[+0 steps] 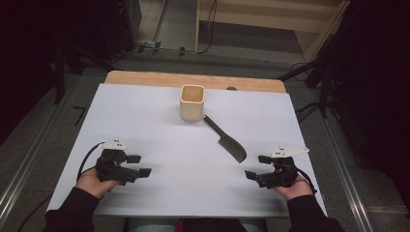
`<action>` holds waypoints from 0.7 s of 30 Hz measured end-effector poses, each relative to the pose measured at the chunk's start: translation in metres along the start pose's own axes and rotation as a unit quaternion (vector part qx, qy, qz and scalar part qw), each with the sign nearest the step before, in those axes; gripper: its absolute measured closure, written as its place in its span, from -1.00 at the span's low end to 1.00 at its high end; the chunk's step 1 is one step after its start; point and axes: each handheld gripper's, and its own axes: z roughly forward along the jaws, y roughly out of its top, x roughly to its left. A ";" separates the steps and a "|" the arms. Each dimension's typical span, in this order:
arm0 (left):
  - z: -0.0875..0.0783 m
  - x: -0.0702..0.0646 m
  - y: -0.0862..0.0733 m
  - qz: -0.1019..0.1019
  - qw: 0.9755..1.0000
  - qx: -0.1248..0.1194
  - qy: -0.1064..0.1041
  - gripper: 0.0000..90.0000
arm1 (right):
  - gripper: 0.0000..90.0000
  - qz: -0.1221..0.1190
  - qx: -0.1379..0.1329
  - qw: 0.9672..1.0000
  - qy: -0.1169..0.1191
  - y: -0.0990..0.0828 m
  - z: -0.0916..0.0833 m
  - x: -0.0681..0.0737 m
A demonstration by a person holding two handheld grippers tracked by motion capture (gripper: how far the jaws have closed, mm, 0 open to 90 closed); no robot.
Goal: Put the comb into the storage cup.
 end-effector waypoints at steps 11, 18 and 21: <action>0.001 0.002 0.001 -0.002 1.000 0.001 0.000 -0.44 | -0.71 -0.001 -0.002 1.000 0.001 0.001 -0.001 0.000; 0.002 0.001 0.000 0.001 1.000 0.006 0.001 -0.44 | -0.71 -0.006 0.001 1.000 0.005 0.002 0.002 0.003; 0.002 0.001 0.000 0.001 1.000 0.006 0.001 -0.44 | -0.71 -0.011 0.003 1.000 0.007 0.003 0.003 0.004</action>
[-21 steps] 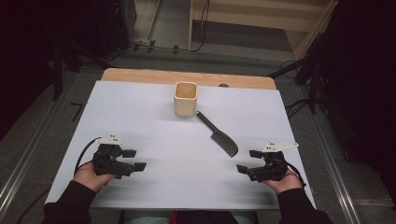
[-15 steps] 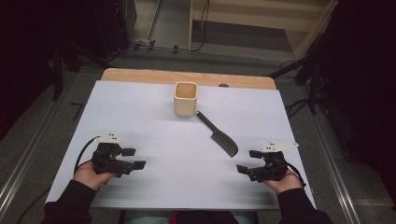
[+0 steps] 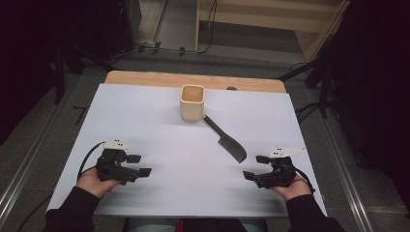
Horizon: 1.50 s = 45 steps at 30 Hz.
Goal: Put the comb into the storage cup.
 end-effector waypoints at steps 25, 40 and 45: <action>0.000 -0.001 0.001 0.003 1.000 0.002 0.000 -0.44 | -0.70 0.005 0.001 1.000 -0.002 0.001 -0.001 0.000; 0.000 0.000 0.001 0.004 1.000 0.003 0.001 -0.44 | -0.70 0.009 -0.017 1.000 -0.011 0.005 -0.007 -0.005; 0.001 -0.001 0.001 0.002 1.000 0.003 0.001 -0.44 | -0.71 0.016 -0.027 0.999 -0.026 0.013 -0.010 -0.011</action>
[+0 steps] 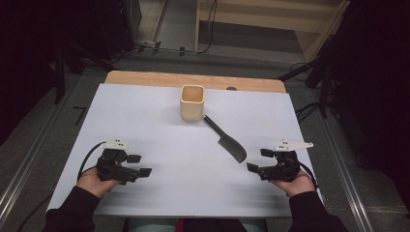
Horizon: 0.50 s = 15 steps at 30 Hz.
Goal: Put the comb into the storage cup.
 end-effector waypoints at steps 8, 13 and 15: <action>0.000 0.000 0.000 0.000 1.000 0.000 0.001 -0.44 | -0.63 0.014 0.000 1.000 -0.011 0.013 0.000 -0.008; 0.000 0.000 0.000 0.000 1.000 0.001 0.001 -0.44 | -0.62 0.010 0.002 1.000 -0.024 0.023 0.006 -0.013; 0.000 0.000 0.000 -0.001 1.000 0.001 0.001 -0.44 | -0.62 0.010 0.002 1.000 -0.025 0.025 0.007 -0.014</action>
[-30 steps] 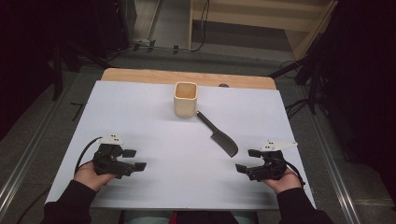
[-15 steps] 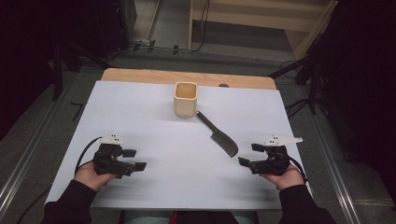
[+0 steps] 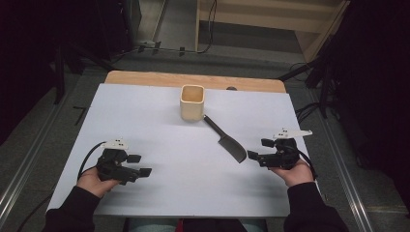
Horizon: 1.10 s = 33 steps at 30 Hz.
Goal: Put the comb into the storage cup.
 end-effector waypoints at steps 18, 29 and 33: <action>0.000 0.000 0.000 0.001 1.000 0.001 -0.001 -0.44 | -0.57 0.007 0.007 1.000 -0.012 0.025 0.025 -0.010; 0.000 0.000 0.000 0.001 1.000 0.001 -0.001 -0.44 | -0.54 0.008 0.006 1.000 -0.017 0.034 0.036 -0.015; 0.000 0.000 0.000 0.001 1.000 0.001 -0.002 -0.44 | -0.53 0.011 0.008 1.000 -0.021 0.035 0.040 -0.018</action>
